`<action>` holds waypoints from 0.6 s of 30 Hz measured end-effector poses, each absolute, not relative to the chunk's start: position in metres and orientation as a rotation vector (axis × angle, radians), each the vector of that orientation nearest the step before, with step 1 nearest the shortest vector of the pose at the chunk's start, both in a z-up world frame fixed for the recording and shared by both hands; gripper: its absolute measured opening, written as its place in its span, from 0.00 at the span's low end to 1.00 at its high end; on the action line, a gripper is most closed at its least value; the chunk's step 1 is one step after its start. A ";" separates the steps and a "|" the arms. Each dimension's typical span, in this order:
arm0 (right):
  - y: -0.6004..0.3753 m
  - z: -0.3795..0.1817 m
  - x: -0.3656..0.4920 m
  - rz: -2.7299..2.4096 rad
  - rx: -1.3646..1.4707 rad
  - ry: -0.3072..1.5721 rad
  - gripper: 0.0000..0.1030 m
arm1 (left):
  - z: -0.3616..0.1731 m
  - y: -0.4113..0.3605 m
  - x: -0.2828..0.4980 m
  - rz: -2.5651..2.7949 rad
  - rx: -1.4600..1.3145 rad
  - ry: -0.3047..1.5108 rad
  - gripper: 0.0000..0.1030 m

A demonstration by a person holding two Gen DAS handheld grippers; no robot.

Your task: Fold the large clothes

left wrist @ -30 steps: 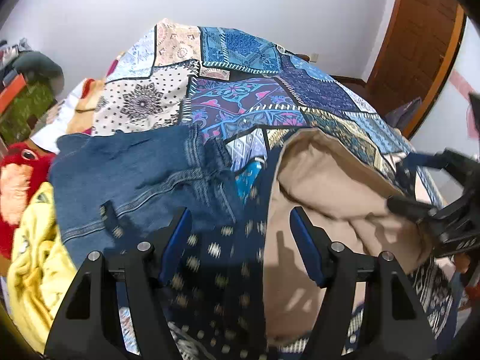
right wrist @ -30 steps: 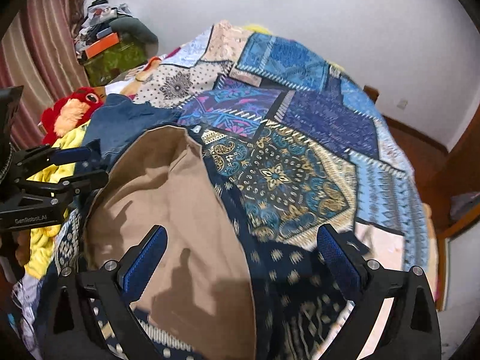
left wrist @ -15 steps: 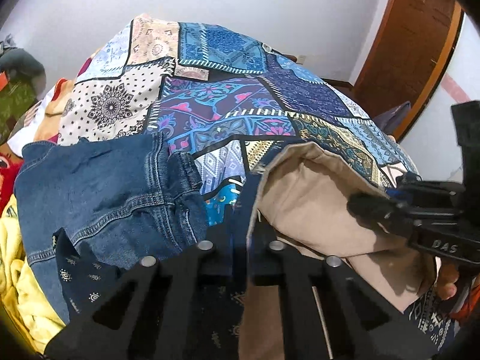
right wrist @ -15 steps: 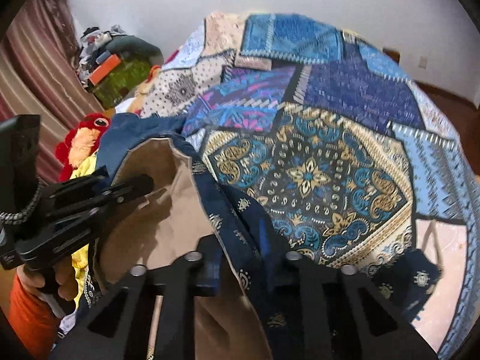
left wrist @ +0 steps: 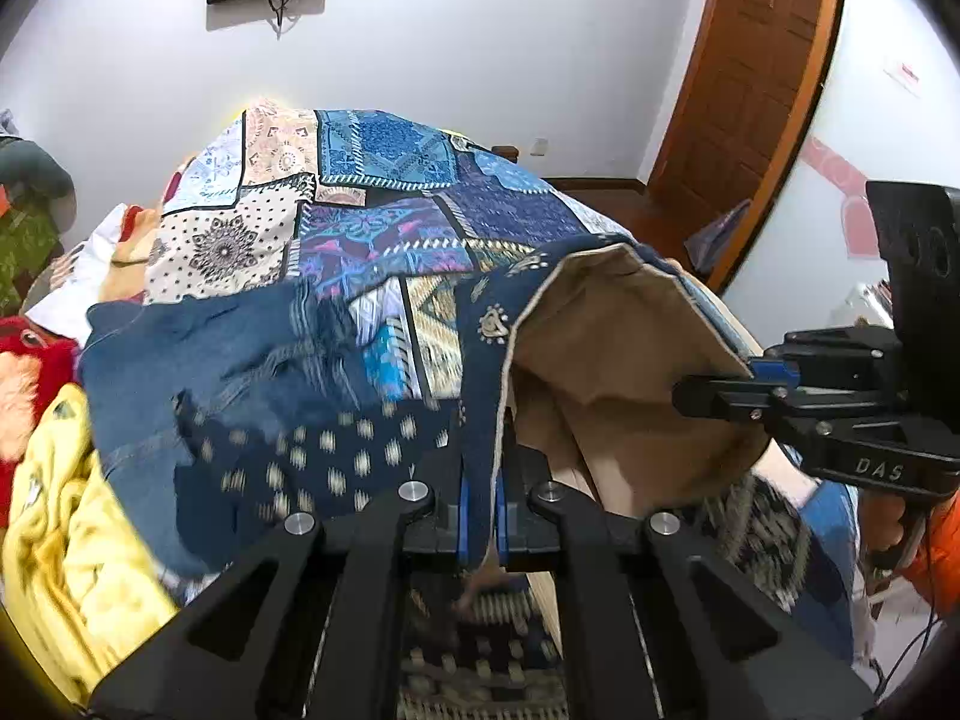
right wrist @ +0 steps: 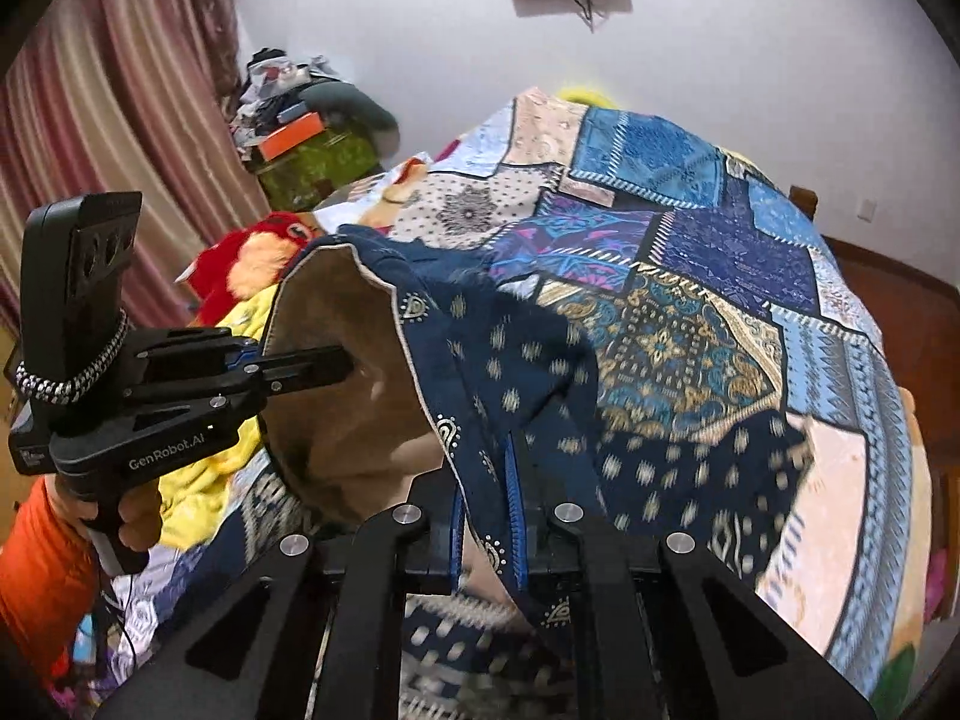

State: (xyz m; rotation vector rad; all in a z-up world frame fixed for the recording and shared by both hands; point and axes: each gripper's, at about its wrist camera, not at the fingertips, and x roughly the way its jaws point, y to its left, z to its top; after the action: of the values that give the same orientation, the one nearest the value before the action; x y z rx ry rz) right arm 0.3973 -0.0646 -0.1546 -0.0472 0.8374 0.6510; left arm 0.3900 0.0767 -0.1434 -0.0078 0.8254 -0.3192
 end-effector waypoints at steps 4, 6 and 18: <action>-0.069 -0.153 0.358 0.654 -0.069 0.841 0.09 | -0.145 0.076 0.352 -0.318 -0.006 0.857 0.06; -0.073 -0.152 0.340 0.646 -0.092 0.842 0.09 | -0.149 0.079 0.336 -0.326 -0.028 0.876 0.06; -0.082 -0.174 0.258 0.660 -0.262 0.943 0.10 | -0.183 0.088 0.263 -0.315 -0.059 0.986 0.12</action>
State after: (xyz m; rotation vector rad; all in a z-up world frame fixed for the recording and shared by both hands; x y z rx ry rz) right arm 0.2577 -0.0818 -0.1738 -0.2617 0.9430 0.6604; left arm 0.2627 0.0880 -0.1834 -0.0589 0.9856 -0.3153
